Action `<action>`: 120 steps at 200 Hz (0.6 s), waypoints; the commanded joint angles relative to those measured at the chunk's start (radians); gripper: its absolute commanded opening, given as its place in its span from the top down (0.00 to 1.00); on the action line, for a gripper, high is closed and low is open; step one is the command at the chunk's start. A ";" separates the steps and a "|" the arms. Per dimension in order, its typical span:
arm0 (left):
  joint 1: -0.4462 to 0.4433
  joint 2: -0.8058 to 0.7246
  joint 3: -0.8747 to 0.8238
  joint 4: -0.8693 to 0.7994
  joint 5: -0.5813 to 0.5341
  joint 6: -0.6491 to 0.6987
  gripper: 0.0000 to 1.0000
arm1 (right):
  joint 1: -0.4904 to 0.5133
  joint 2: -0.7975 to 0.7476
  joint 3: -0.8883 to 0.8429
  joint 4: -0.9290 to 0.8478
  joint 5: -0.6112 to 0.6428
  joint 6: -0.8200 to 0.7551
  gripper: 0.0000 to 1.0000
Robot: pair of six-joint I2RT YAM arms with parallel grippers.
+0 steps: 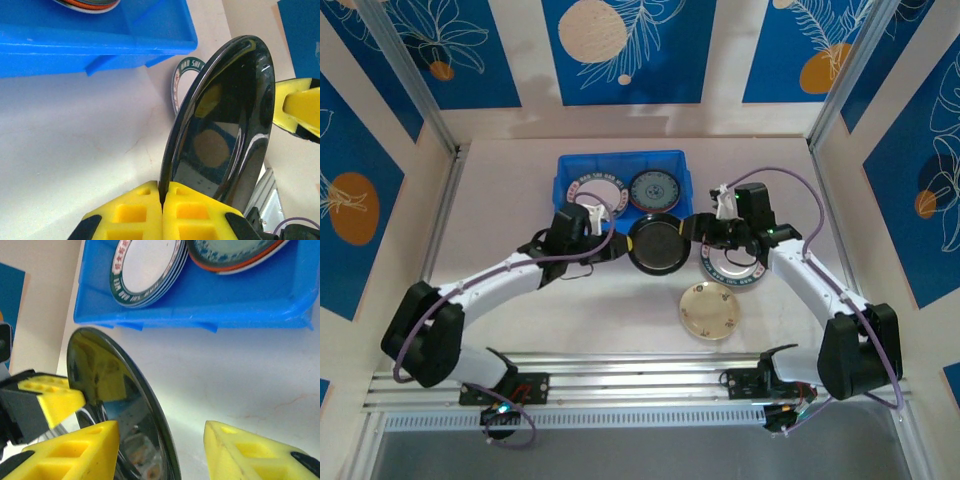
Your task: Place the plates into the plastic bin on the countertop
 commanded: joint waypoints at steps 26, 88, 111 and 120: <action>0.021 -0.044 0.027 -0.046 0.059 0.039 1.00 | 0.041 0.043 0.016 0.010 -0.124 -0.028 0.58; 0.063 -0.063 0.016 -0.030 0.066 0.001 0.78 | 0.055 0.073 0.037 0.039 -0.145 -0.010 1.00; 0.073 -0.050 0.015 -0.004 0.074 -0.013 0.52 | 0.055 0.081 0.036 0.077 -0.176 0.015 1.00; 0.073 -0.043 0.018 -0.004 0.077 -0.012 0.52 | 0.055 0.085 0.036 0.090 -0.187 0.025 1.00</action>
